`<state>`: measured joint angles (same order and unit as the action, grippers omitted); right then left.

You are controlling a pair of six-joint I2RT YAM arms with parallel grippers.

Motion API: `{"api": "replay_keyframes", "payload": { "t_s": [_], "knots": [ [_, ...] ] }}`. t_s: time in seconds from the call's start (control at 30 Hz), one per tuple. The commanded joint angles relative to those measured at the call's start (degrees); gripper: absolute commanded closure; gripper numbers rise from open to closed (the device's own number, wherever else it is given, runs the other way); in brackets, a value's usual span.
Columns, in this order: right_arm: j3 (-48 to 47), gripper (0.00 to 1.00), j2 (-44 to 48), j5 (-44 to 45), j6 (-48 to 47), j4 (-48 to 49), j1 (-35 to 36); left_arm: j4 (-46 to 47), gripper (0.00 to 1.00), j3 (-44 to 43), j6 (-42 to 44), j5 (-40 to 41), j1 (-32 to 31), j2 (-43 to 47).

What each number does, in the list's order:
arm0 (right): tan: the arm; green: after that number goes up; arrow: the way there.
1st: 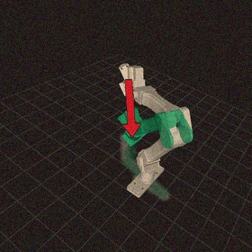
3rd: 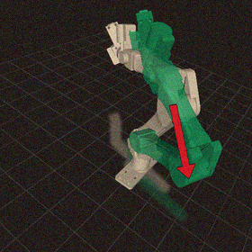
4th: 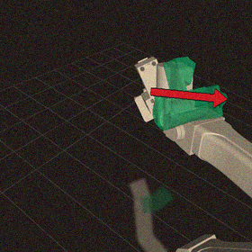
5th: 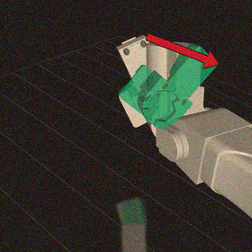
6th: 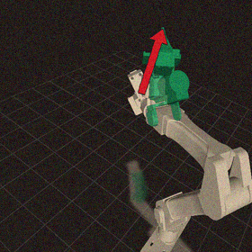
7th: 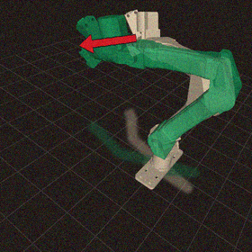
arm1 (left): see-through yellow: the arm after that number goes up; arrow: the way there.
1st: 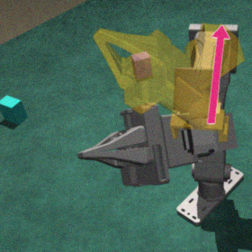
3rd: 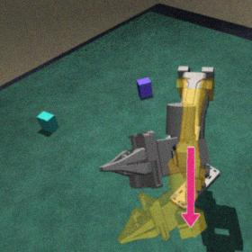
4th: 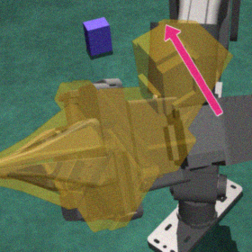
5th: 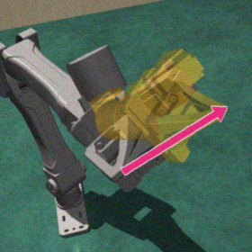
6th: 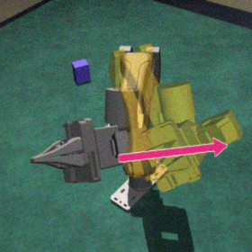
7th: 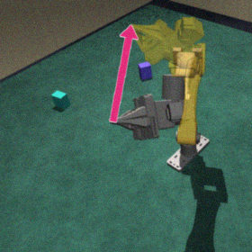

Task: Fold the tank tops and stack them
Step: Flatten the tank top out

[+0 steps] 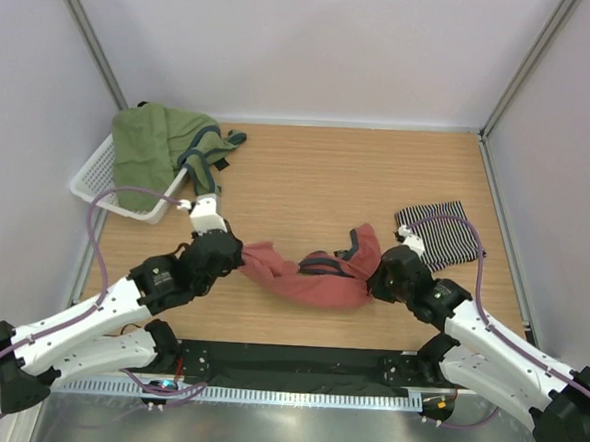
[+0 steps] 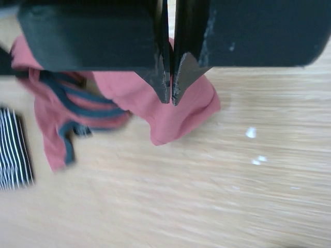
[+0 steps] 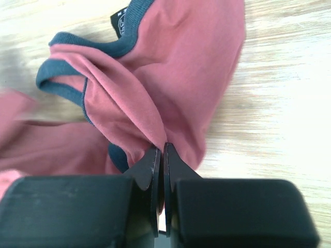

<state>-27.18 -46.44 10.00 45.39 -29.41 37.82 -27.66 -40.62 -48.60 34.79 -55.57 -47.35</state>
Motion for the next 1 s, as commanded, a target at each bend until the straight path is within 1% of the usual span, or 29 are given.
{"api": "replay_keyframes", "payload": {
  "t_s": [0.0, 0.03, 0.07, 0.1, 0.13, 0.17, 0.2, 0.23, 0.27, 0.3, 0.37, 0.47, 0.5, 0.57, 0.6, 0.63, 0.67, 0.7, 0.73, 0.77, 0.83, 0.9, 0.97],
  "knots": [
    [-0.1, 0.99, 0.4, 4.0, 3.1, 3.8, 0.1, -15.4, 1.0, -8.6, -7.9, 11.1, 5.3, -0.9],
    [0.5, 0.99, 0.8, 4.5, 3.7, 4.2, 0.1, -17.3, 1.0, -9.2, -9.3, 11.6, 6.1, -0.8],
    [0.6, 0.99, 1.3, 4.9, 4.3, 3.8, 0.1, -18.6, 0.94, -9.0, -10.1, 12.2, 6.3, -0.5],
    [0.9, 0.99, 2.5, 6.2, 4.7, 3.2, 0.1, -20.8, 0.81, -8.4, -12.1, 13.0, 6.4, 0.1],
    [1.2, 0.99, 3.1, 6.2, 4.5, 3.0, 0.1, -21.3, 0.64, -6.3, -12.5, 12.8, 6.4, 1.8],
    [1.5, 0.99, 3.7, 5.9, 4.3, 3.3, 0.1, -20.9, 0.14, -5.0, -12.5, 12.0, 6.4, 3.0],
    [2.2, 0.99, 4.9, 5.8, 4.1, 3.3, 0.1, -18.6, 0.06, -3.5, -10.5, 11.1, 6.3, 4.1],
    [2.5, 0.99, 5.1, 5.6, 4.0, 3.5, 0.1, -16.4, 0.04, -2.1, -8.5, 7.7, 6.4, 5.2],
    [2.8, 0.99, 5.3, 4.4, 3.3, 4.0, 0.1, -14.1, 0.02, -0.2, -6.5, 6.1, 6.4, 6.8],
    [3.1, 0.99, 5.2, 3.8, 3.0, 4.5, 0.1, -11.2, 0.02, 0.4, -5.4, 4.7, 6.4, 7.0],
    [3.3, 0.99, 4.5, 2.5, 2.4, 5.1, 0.1, -8.9, 0.02, -0.3, -1.6, 1.2, 6.4, 5.9],
    [3.7, 0.99, 2.9, 0.3, 1.6, 6.7, 0.1, -7.7, 0.0, -4.7, 1.9, -1.0, 6.4, -1.2],
    [3.9, 0.99, 2.3, -0.2, 1.5, 7.1, 0.1, -7.8, 0.0, -6.1, 2.9, -1.3, 6.4, -6.8],
    [3.8, 0.99, 1.0, -1.0, 1.4, 8.0, 0.1, -9.1, 0.0, -11.1, 5.0, -2.0, 6.8, -12.7],
    [3.7, 0.99, 0.8, -1.2, 1.4, 8.1, 0.1, -9.7, 0.01, -12.7, 5.4, -2.7, 7.4, -18.1],
    [3.7, 0.99, 0.6, -1.4, 1.3, 8.4, 0.1, -9.8, 0.0, -15.4, 5.9, -4.0, 9.8, -21.0],
    [3.7, 0.99, 0.4, -1.6, 1.2, 8.4, 0.1, -9.3, 0.01, -16.4, 6.8, -8.7, 11.5, -23.3],
    [3.6, 0.99, 0.5, -1.6, 1.1, 8.4, 0.1, -8.5, 0.0, -17.1, 7.3, -11.0, 13.0, -25.3],
    [3.5, 0.99, 0.4, -1.6, 1.0, 8.2, 0.1, -7.6, 0.0, -18.2, 7.8, -12.8, 15.4, -29.4],
    [3.4, 0.99, 0.5, -1.5, 0.9, 8.2, 0.1, -7.1, 0.0, -18.9, 8.2, -14.3, 16.0, -31.3],
    [3.3, 0.99, 0.5, -1.5, 0.8, 7.8, 0.1, -6.8, 0.0, -20.8, 9.0, -15.6, 16.5, -36.7],
    [3.1, 0.99, 0.7, -1.0, 0.7, 7.4, 0.1, -6.5, 0.0, -21.9, 9.1, -17.7, 16.5, -39.8],
    [3.0, 0.99, 0.8, -0.9, 0.4, 7.0, 0.1, -5.9, 0.0, -22.6, 9.0, -18.2, 16.5, -43.4]
  ]
}}
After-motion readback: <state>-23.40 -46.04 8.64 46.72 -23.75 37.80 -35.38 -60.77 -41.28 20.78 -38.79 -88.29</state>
